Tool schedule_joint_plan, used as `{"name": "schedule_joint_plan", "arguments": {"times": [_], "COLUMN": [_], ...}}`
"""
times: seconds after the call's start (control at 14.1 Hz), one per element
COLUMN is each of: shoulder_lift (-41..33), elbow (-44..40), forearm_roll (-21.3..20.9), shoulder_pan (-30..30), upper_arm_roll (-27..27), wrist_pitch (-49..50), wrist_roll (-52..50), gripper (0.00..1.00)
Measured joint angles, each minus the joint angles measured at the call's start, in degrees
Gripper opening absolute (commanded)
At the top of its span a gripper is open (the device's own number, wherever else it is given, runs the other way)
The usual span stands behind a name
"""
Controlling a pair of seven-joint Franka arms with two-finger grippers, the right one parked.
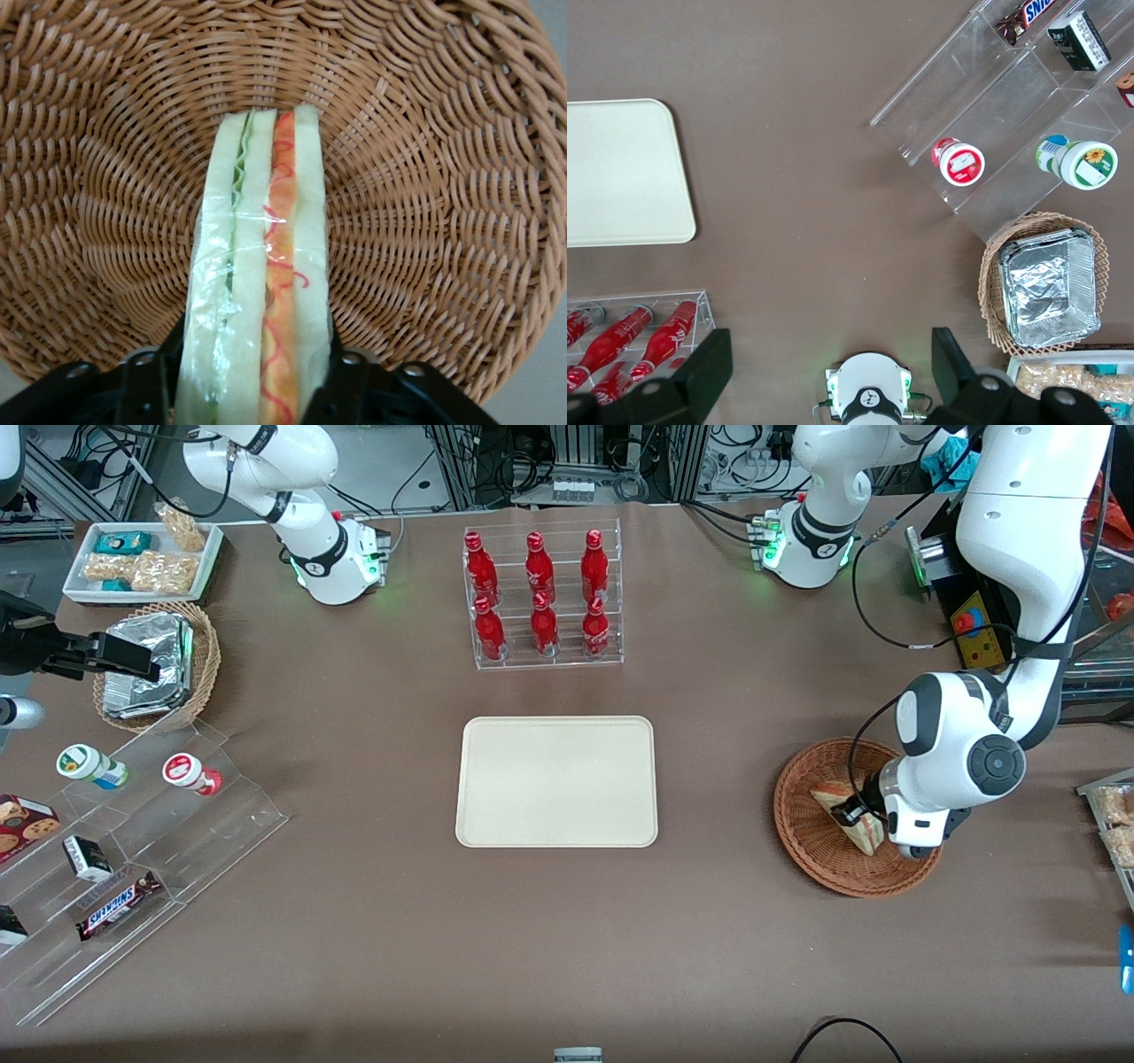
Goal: Place sandwich from basket to tray
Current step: 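Close the left gripper on the sandwich and lift it from the basket, then carry the sandwich with the left gripper and lower it onto the cream tray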
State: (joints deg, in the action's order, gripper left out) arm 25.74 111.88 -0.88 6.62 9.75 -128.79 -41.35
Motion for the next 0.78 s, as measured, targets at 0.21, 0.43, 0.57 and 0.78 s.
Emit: {"name": "schedule_joint_plan", "arguments": {"times": [0.21,0.43,0.57,0.78], "shoulder_lift": [-0.5,-2.42,-3.88,-4.45], "elbow": [-0.53,-1.11,-1.18,-2.02], "forearm_roll": [-0.02,-1.15,-2.54,-2.84], "shoulder_pan": [-0.14,-1.56,-4.82,-13.52], "upper_arm_roll": [0.09,0.46,0.76,1.12], "wrist_pitch": [0.0,0.97,1.48,1.49], "wrist_roll": [0.02,0.27,0.26,0.09], "gripper": [0.12,0.13,0.15,0.15]}}
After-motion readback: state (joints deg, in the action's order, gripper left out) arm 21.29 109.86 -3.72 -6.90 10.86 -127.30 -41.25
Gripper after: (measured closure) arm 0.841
